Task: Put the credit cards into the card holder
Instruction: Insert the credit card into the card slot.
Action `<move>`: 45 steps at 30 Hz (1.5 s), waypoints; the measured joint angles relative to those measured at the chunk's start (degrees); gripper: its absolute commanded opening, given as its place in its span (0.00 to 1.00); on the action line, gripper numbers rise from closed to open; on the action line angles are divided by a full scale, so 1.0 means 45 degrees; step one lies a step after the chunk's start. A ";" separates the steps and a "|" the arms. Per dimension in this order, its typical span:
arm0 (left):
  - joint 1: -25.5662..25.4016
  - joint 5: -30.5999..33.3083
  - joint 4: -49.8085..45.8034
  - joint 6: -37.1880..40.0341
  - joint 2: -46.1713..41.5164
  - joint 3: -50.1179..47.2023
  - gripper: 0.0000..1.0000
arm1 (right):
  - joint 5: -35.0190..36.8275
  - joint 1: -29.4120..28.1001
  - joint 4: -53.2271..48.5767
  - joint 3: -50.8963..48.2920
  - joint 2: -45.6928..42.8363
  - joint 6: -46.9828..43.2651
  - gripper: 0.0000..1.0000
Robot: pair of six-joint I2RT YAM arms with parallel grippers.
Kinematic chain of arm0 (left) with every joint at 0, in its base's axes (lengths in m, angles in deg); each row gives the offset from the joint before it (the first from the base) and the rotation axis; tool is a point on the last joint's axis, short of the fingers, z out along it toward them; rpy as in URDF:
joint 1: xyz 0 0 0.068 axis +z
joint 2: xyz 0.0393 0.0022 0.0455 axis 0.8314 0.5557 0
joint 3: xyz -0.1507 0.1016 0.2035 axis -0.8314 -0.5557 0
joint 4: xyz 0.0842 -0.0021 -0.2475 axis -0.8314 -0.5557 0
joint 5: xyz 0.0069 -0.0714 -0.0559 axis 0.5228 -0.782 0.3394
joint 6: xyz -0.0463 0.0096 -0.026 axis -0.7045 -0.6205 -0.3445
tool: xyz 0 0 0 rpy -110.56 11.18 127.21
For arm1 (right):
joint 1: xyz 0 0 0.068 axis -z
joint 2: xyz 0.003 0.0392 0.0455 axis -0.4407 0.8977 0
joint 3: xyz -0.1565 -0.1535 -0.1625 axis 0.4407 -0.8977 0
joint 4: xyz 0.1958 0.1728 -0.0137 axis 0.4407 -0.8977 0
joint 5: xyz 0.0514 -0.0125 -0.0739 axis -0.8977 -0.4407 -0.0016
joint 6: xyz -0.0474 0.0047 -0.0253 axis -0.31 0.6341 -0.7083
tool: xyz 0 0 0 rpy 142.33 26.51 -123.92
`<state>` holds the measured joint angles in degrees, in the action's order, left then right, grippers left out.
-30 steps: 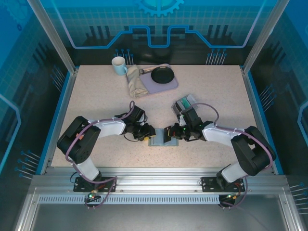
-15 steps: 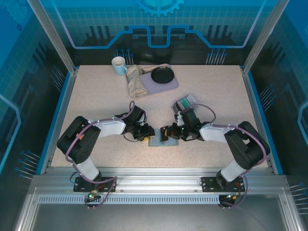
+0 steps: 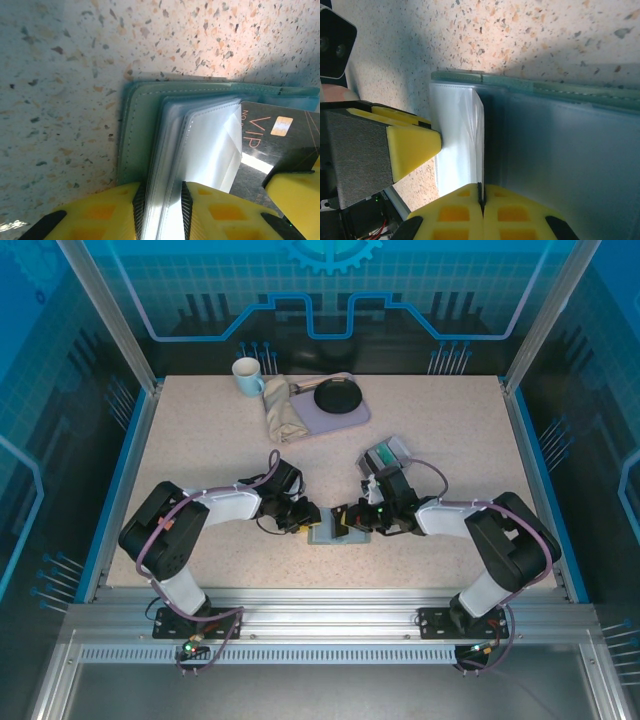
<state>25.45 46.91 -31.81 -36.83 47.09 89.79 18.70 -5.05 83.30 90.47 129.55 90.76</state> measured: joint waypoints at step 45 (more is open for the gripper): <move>0.0005 0.0141 -0.0180 -0.0015 -0.0005 0.0068 0.29 | 0.1044 -0.1001 -0.2963 0.1496 0.0335 -0.0151 0.10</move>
<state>25.47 47.54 -32.62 -36.90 47.06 90.10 23.40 -9.55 69.96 97.20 131.06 90.09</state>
